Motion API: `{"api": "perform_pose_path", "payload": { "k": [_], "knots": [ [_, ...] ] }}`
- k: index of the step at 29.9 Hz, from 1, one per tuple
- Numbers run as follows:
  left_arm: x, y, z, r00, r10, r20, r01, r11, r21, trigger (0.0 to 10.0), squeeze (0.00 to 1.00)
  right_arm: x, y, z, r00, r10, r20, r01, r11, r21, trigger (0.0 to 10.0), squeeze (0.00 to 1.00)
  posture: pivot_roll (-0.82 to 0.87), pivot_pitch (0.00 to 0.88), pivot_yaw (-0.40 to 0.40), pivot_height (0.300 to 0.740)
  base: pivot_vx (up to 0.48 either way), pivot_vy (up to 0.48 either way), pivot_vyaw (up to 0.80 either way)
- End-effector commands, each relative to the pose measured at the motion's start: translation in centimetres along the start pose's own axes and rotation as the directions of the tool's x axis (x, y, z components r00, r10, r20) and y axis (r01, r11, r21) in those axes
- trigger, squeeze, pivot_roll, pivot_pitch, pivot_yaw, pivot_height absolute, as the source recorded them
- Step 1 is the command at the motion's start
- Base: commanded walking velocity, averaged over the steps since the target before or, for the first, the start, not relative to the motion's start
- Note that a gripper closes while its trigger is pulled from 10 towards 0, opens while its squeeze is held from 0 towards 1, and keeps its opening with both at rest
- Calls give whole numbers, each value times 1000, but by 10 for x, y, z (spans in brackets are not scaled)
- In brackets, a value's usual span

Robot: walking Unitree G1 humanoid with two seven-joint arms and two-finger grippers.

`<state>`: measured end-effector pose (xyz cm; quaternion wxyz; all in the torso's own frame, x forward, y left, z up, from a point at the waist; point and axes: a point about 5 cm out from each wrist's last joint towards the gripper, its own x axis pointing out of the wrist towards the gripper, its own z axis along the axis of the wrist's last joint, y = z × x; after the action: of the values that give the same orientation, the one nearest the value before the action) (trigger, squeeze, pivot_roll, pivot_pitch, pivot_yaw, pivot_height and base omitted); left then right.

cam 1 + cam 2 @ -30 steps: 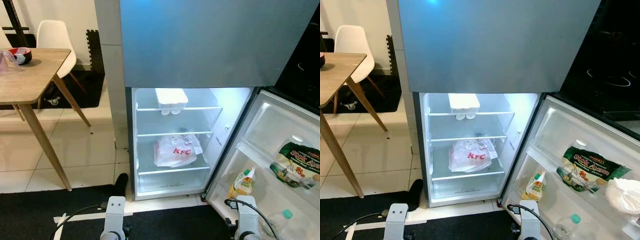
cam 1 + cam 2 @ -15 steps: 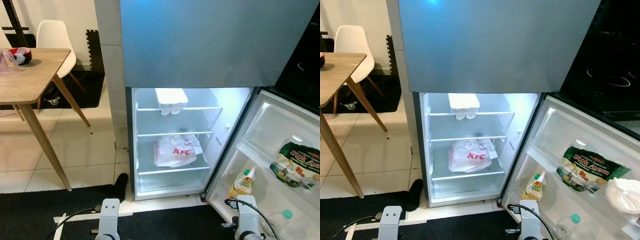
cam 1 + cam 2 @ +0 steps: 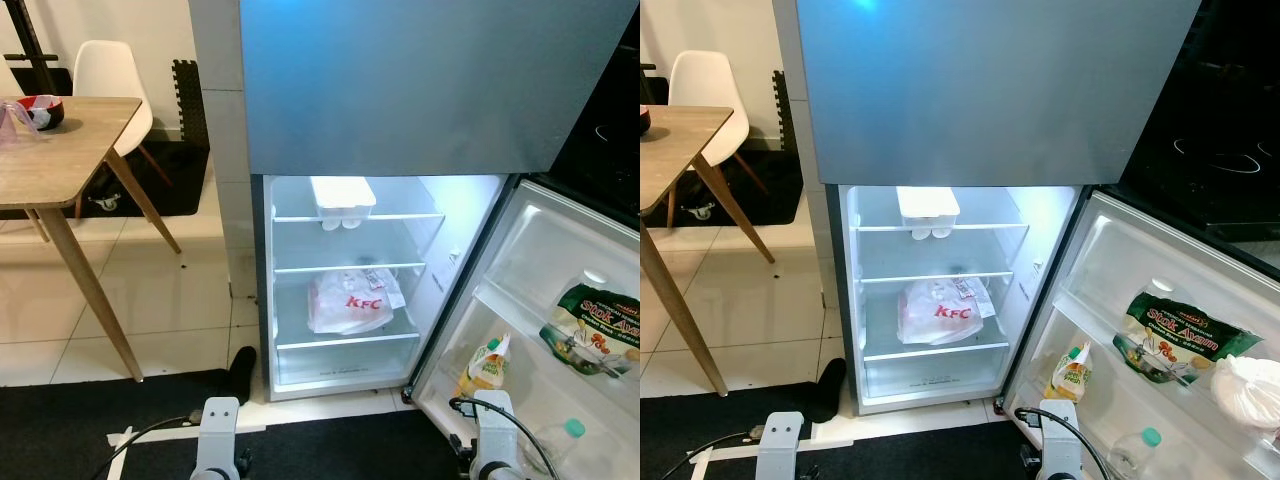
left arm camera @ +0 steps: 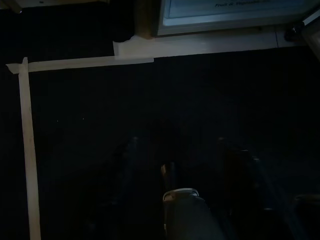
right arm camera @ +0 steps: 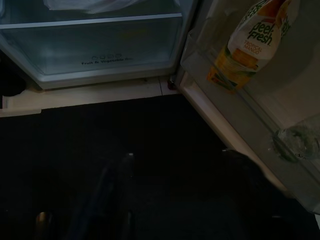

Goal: Restocking fridge

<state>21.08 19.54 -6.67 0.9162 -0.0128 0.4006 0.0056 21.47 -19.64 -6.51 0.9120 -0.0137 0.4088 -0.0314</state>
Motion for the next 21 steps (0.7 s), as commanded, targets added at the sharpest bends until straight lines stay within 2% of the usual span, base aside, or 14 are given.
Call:
{"api": "perform_pose_path", "payload": {
  "k": [1,6,7,9,10,11,12,14,15,16,19,20,21],
  "knots": [
    [-1,3,-4,1000,4,-14,-4,1000,0,10000,1000,0,-5,0,1000,-17,8,17,1000,0,10000,1000,29,0,-80,738,0,0,0],
    [-1,4,-3,1000,3,-10,-3,1000,-1,10000,1000,0,-5,1,1000,-10,11,10,1000,6,10000,1000,31,0,-81,738,0,0,0],
    [-1,4,-2,1000,0,-7,0,1000,-6,1333,1000,0,-4,1,1000,-7,11,7,1000,6,9137,1000,31,0,-82,738,0,0,0],
    [-1,4,-2,1000,-1,-7,1,1000,-7,1333,1000,0,-4,1,1000,-6,11,6,1000,6,9137,1000,31,0,-82,738,0,0,0],
    [-1,4,-2,1000,-2,-6,2,1000,-12,0,1000,0,-4,1,1000,-5,11,5,1000,6,3961,1000,31,0,-82,738,0,0,0],
    [-1,5,-3,1000,-2,-6,2,1000,-16,0,1000,0,-4,1,1000,-4,11,4,1000,6,3961,1000,32,0,-83,738,0,0,0],
    [-1,5,-3,1000,-2,-6,2,1000,-17,0,1000,0,-4,2,1000,-6,11,6,1000,0,0,1000,32,0,-83,738,0,0,0],
    [-2,5,-3,1000,-2,-5,2,1000,-17,0,1000,0,-4,2,1000,-7,11,7,1000,-4,0,1000,32,0,-83,738,0,0,0],
    [-2,5,-3,1000,-2,-5,2,1000,-14,0,573,0,-4,2,1000,-11,11,11,1000,-6,0,792,32,0,-83,738,0,0,0],
    [-2,6,-4,1000,-3,-6,3,1000,-14,0,0,0,-4,2,1000,-13,11,13,1000,-8,0,580,32,0,-83,738,0,0,0],
    [-2,6,-4,1000,-4,-5,4,1000,-15,0,0,0,-5,2,1000,-13,13,13,1000,-8,0,325,31,0,-85,738,0,0,0],
    [-2,6,-4,1000,-4,-5,4,1000,-15,0,0,0,-5,2,1000,-13,13,13,1000,-8,0,325,31,0,-85,738,0,0,0],
    [-2,6,-4,1000,-3,-5,3,1000,-14,0,0,0,-5,2,1000,-12,13,12,1000,-8,0,231,31,0,-85,738,0,0,0]
  ]
}}
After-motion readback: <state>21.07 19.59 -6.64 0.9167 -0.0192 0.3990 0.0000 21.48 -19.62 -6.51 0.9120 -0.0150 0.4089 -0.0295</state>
